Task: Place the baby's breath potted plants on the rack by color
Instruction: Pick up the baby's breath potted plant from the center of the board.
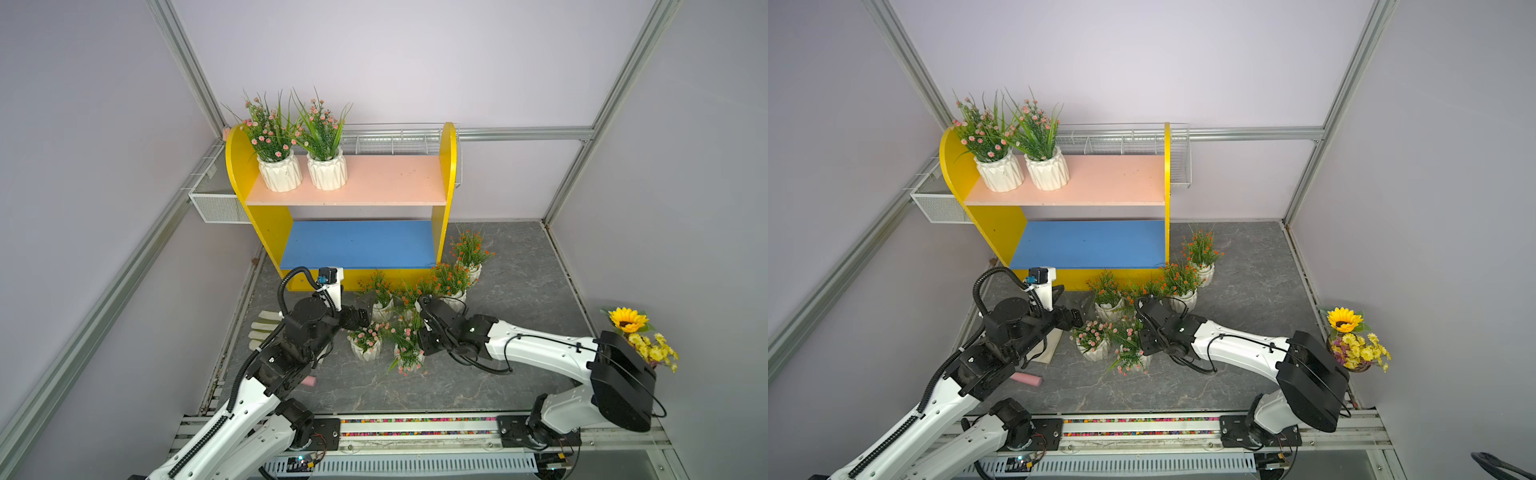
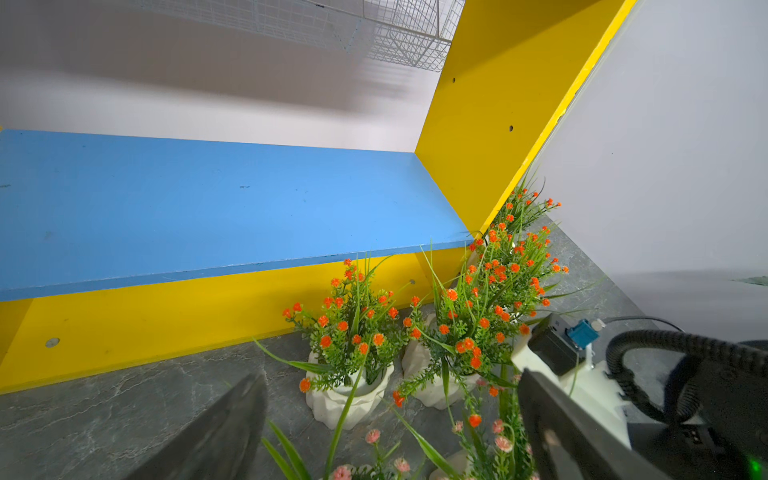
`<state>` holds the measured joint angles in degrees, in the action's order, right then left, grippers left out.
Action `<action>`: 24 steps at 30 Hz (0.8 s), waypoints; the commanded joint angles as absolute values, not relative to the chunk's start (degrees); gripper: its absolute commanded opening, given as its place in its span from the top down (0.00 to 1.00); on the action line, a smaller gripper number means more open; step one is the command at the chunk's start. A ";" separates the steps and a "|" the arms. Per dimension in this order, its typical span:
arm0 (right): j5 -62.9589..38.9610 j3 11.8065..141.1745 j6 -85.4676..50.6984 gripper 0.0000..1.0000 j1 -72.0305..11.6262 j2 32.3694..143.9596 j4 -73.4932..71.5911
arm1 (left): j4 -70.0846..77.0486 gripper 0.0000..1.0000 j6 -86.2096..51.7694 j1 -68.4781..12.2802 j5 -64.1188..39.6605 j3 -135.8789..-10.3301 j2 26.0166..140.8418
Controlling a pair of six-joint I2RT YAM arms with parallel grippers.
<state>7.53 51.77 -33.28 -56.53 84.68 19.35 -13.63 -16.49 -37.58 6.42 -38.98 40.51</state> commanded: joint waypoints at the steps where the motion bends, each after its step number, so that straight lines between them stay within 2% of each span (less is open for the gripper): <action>1: 9.26 54.13 -34.76 0.79 -57.06 85.92 21.67 | -13.76 0.03 -17.67 -37.80 6.78 -38.32 40.38; 16: 10.93 57.22 -34.45 0.78 -57.07 89.43 26.50 | -13.47 0.03 -17.88 -37.84 6.96 -37.97 40.67; 24: 11.42 57.67 -33.70 0.87 -57.14 90.15 27.55 | -13.31 0.03 -18.22 -37.80 6.84 -38.05 40.96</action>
